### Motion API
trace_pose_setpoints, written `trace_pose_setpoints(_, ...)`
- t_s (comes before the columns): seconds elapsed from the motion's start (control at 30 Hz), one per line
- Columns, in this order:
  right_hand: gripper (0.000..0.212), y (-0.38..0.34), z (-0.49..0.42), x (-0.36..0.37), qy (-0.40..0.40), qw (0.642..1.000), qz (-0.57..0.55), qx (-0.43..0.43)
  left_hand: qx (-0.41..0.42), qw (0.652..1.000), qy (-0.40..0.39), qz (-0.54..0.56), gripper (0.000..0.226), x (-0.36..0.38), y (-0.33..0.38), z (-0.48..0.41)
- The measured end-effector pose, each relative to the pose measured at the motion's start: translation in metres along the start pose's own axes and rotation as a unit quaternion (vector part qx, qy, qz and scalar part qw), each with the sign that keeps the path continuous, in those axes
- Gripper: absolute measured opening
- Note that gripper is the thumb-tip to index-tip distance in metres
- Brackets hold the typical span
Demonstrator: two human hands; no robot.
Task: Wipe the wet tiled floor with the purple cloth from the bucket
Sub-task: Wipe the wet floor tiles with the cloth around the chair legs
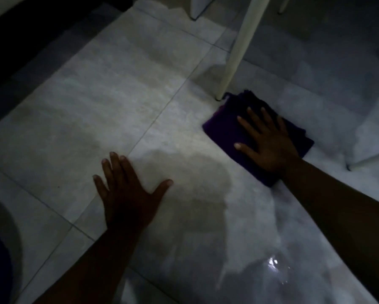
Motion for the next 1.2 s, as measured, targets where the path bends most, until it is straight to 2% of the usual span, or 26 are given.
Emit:
trace_pose_setpoints(0.1, 0.081, -0.022, -0.014, -0.006, -0.001, 1.000, -0.002, 0.019, -0.007, 1.000, -0.002, 0.013, 0.120, 0.002, -0.002, 0.000)
trace_pose_setpoints(0.17, 0.079, -0.046, 0.010, -0.003, -0.001, 0.998, 0.015, -0.054, 0.018, 0.999, -0.037, 0.022, 0.117, 0.000, 0.008, 0.003)
trace_pose_setpoints(0.27, 0.074, -0.069, 0.074, 0.007, 0.008, 0.982, 0.029, -0.188, 0.135, 0.990, -0.029, 0.023, 0.110, -0.014, 0.053, 0.010)
trace_pose_setpoints(0.33, 0.074, -0.054, 0.099, 0.013, 0.015, 0.977, 0.043, -0.208, 0.166, 0.984, -0.025, 0.050, 0.113, -0.015, 0.085, 0.016)
trace_pose_setpoints(0.43, 0.079, -0.003, 0.112, 0.017, 0.019, 0.987, 0.020, -0.157, 0.177, 0.982, -0.054, 0.035, 0.120, -0.006, 0.119, 0.030)
trace_pose_setpoints(0.63, 0.083, 0.105, 0.074, 0.001, 0.019, 1.000, 0.006, 0.010, 0.184, 0.981, -0.049, 0.035, 0.125, -0.008, 0.139, 0.039)
trace_pose_setpoints(0.8, 0.087, 0.135, 0.017, -0.003, 0.004, 0.994, -0.045, 0.100, 0.192, 0.980, -0.052, 0.027, 0.116, 0.000, 0.137, 0.047)
trace_pose_setpoints(0.97, 0.079, 0.126, -0.038, -0.015, -0.009, 0.983, -0.064, 0.172, 0.187, 0.981, -0.043, 0.033, 0.113, -0.001, 0.134, 0.039)
trace_pose_setpoints(1.07, 0.077, 0.104, -0.035, -0.010, -0.021, 0.986, -0.065, 0.155, 0.183, 0.982, -0.035, 0.022, 0.108, -0.001, 0.129, 0.039)
trace_pose_setpoints(1.2, 0.081, 0.036, 0.018, -0.001, 0.004, 0.998, -0.057, 0.033, 0.181, 0.983, -0.028, 0.026, 0.102, 0.000, 0.128, 0.037)
Point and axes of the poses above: each hand's wrist, its own z-axis away from the middle knuckle, its own x-axis out of the palm, y = z × x, the point moved 7 cm from there along -z, towards the middle knuckle, and after that the axes turned 2 degrees about x, right-handed, at the moved point
